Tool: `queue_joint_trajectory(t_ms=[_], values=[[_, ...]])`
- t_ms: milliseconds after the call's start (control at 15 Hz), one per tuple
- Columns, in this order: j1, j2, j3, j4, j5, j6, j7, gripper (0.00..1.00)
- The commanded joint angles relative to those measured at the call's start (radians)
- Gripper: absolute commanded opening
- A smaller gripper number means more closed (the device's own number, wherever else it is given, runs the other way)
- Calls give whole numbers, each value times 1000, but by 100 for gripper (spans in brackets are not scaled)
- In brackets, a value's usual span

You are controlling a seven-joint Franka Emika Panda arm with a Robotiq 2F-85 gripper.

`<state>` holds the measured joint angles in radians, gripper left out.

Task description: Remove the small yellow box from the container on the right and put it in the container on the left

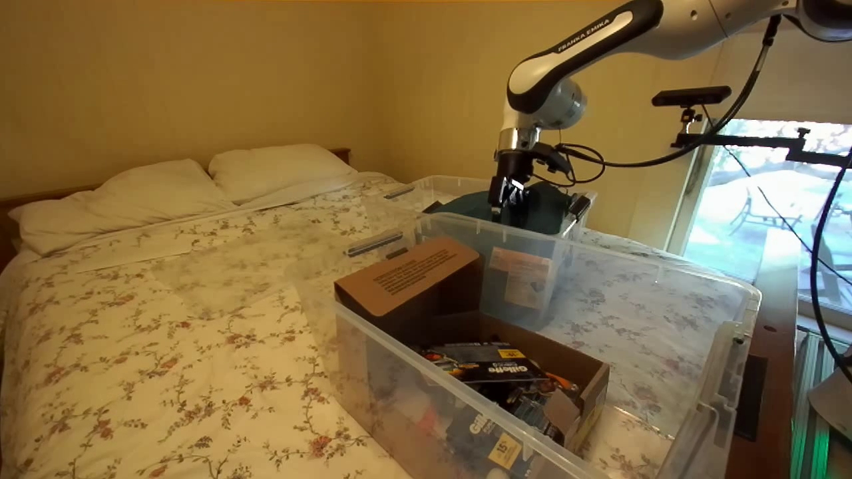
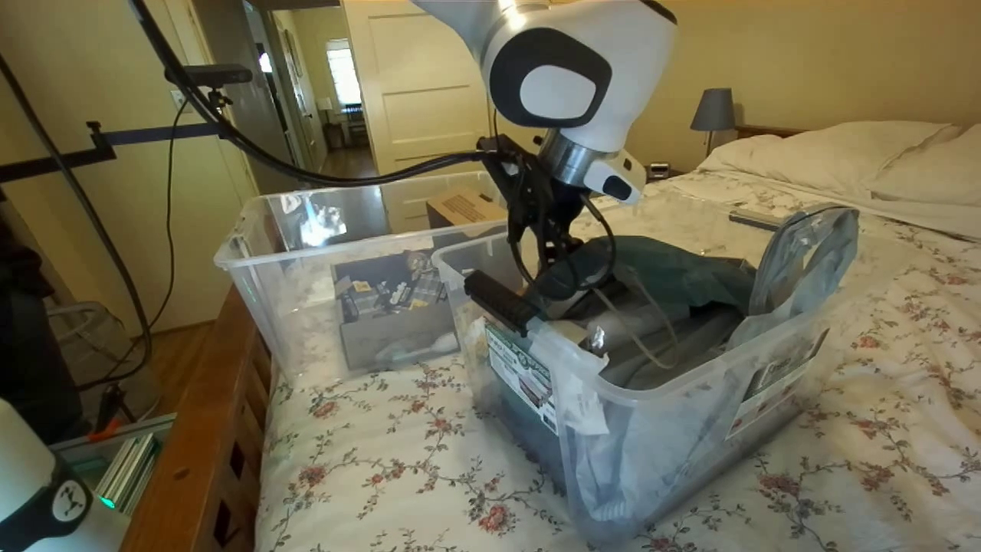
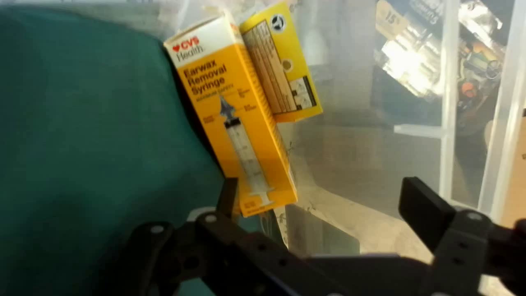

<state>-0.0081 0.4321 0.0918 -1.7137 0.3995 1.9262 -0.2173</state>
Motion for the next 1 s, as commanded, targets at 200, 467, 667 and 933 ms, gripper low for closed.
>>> queue_joint_trajectory(t_ms=[200,467,667,933], values=[[1,-40,18,-137,-35,265,-119,88],[-31,-95,10,-200,-63,256,-197,64],[-53,-134,7,-236,-72,208,-264,56],[-42,-174,4,-290,-115,175,-311,56]])
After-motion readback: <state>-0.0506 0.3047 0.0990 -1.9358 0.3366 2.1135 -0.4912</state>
